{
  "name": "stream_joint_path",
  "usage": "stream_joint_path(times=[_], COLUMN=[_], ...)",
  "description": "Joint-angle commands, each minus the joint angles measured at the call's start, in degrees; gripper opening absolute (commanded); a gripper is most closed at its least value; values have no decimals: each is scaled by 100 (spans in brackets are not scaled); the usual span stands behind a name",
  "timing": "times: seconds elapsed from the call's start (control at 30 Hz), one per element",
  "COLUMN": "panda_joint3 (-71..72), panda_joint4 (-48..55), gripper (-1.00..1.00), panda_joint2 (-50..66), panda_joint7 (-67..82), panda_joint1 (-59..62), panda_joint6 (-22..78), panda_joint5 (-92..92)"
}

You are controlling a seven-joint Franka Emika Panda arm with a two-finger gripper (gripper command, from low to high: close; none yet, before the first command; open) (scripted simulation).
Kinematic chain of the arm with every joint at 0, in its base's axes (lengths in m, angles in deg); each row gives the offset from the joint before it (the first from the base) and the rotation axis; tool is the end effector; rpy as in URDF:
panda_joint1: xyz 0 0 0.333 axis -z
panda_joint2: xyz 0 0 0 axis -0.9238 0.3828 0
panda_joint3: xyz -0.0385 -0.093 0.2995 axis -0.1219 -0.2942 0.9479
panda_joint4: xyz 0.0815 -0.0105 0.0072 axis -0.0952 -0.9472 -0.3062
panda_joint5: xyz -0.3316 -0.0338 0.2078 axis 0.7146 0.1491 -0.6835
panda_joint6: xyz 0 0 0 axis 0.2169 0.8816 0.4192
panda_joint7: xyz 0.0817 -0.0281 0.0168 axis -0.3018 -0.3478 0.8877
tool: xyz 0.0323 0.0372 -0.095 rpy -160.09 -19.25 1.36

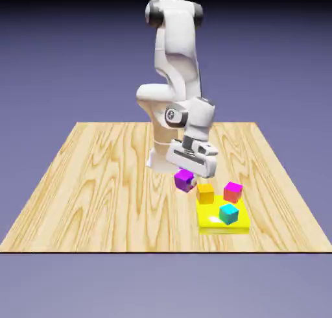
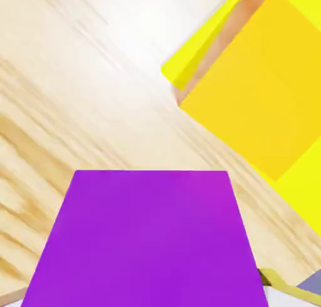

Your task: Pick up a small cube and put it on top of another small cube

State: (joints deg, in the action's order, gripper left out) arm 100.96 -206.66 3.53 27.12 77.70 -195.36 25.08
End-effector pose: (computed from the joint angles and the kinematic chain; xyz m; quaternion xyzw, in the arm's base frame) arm 0.3253 0.1194 0.2543 0.6411 0.7465 0.0350 0.1745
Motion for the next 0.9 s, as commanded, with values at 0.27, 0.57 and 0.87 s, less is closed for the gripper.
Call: stream_joint_path(times=[0.27, 0.57, 0.87], panda_joint3=[1018, 1765, 1685], panda_joint4=[-157, -226, 206], gripper=[-100, -100, -100], panda_joint2=[-527, -851, -248], panda_joint7=[2243, 3707, 1896], panda_joint1=[-502, -846, -582], panda_joint6=[-697, -1186, -965], panda_joint5=[-1324, -2058, 183])
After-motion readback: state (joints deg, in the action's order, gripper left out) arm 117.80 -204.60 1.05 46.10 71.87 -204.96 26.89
